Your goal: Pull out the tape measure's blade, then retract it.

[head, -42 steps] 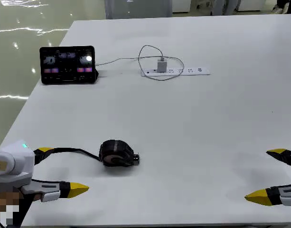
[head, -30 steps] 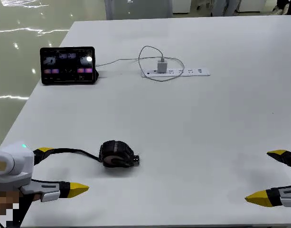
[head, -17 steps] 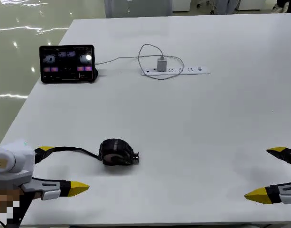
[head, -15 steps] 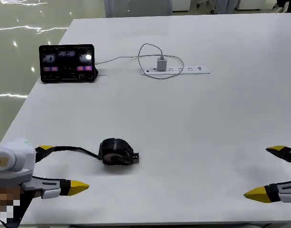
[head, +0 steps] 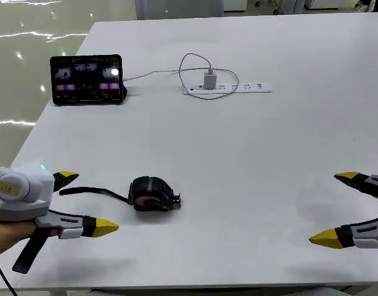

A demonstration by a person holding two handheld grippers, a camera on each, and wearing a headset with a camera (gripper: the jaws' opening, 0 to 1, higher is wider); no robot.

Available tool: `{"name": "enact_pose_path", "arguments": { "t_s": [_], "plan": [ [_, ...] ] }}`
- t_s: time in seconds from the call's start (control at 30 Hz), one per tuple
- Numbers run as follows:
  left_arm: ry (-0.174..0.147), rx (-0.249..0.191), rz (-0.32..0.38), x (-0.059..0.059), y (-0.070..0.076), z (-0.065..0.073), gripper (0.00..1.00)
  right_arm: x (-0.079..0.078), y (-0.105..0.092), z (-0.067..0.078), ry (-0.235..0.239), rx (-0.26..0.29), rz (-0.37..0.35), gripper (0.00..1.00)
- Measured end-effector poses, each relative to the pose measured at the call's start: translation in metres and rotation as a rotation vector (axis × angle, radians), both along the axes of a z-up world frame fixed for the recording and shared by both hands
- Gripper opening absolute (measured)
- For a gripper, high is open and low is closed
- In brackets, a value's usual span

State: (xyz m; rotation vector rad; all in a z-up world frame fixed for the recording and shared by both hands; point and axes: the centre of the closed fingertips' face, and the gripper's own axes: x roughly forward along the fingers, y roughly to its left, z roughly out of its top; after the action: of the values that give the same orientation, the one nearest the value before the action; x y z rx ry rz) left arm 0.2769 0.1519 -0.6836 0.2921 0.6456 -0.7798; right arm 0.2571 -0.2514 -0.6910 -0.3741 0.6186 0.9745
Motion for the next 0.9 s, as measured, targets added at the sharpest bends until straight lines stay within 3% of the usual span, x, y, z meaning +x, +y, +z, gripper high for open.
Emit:
{"name": "enact_pose_path", "arguments": {
  "t_s": [0.6, 0.73, 0.8, 0.87, 0.9],
  "plan": [
    [0.021, 0.106, -0.211, 0.005, -0.028, 0.002, 0.96, 0.016, 0.024, 0.002, -0.01, -0.032, 0.077, 0.99],
    [0.046, 0.123, -0.243, 0.006, -0.033, 0.0, 0.94, 0.017, 0.031, 0.003, -0.013, -0.036, 0.104, 0.99],
    [0.044, 0.132, -0.259, 0.007, -0.035, 0.0, 0.94, 0.019, 0.034, 0.004, -0.015, -0.04, 0.113, 0.99],
    [0.074, 0.142, -0.271, 0.007, -0.036, -0.001, 0.9, 0.021, 0.04, 0.008, -0.016, -0.028, 0.119, 0.99],
    [0.069, 0.144, -0.273, 0.009, -0.037, 0.0, 0.89, 0.022, 0.042, 0.009, -0.016, -0.023, 0.122, 0.99]
  ]
}}
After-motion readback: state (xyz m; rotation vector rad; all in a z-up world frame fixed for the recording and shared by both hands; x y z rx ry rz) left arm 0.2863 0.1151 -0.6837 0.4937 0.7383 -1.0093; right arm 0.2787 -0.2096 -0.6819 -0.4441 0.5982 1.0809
